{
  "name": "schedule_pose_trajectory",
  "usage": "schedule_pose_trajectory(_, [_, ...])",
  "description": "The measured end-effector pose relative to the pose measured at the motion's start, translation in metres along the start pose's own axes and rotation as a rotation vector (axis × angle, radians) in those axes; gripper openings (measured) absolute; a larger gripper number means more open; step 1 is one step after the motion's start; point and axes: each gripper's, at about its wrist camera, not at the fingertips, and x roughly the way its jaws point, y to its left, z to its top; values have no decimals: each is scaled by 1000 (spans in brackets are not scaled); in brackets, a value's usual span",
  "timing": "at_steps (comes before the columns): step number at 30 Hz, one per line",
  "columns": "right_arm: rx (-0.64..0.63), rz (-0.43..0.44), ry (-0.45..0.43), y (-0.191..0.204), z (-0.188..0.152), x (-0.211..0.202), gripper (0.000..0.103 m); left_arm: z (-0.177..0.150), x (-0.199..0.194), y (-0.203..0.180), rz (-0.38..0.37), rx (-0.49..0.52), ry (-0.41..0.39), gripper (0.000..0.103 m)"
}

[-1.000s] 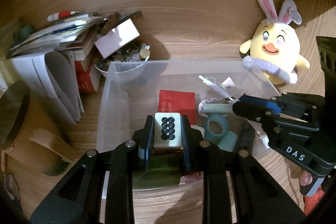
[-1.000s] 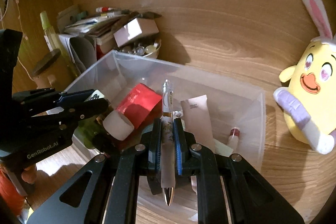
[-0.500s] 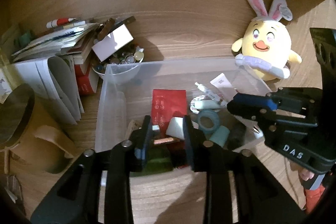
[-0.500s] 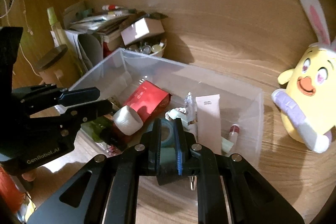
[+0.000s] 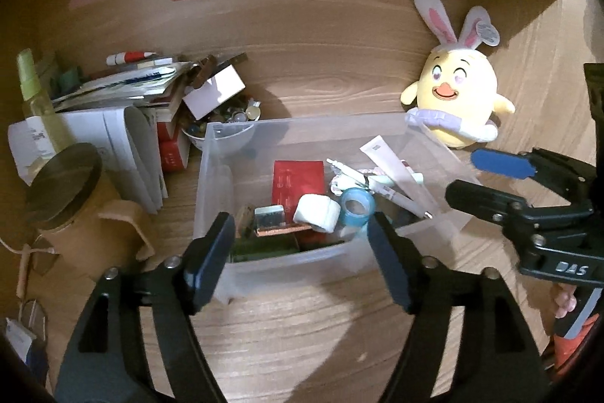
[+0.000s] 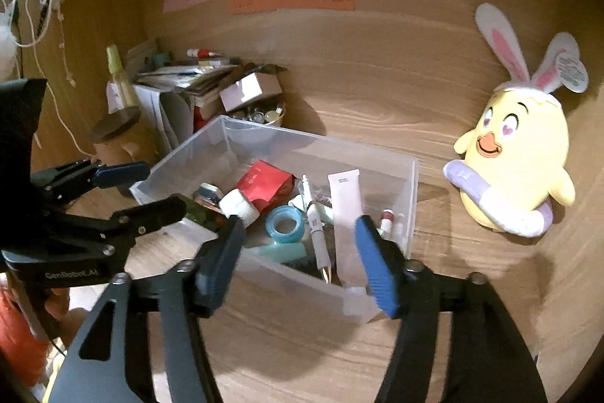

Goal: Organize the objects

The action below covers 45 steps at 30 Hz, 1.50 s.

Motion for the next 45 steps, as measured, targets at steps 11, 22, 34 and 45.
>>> schedule_pose_trajectory(11, [27,-18,-77,10,-22,-26,93,-17,-17,0,-1,-24,-39,92])
schedule_pose_trajectory(22, [64,-21,-90,9,-34,-35,96,-28,-27,3,-8,-33,-47,97])
schedule_pose_trajectory(34, [46,-11,-93,18,-37,-39,96,-31,-35,1,-16,-23,-60,97])
schedule_pose_trajectory(45, [51,-10,-97,20,-38,-41,96,-32,-35,2,-19,-23,-58,98])
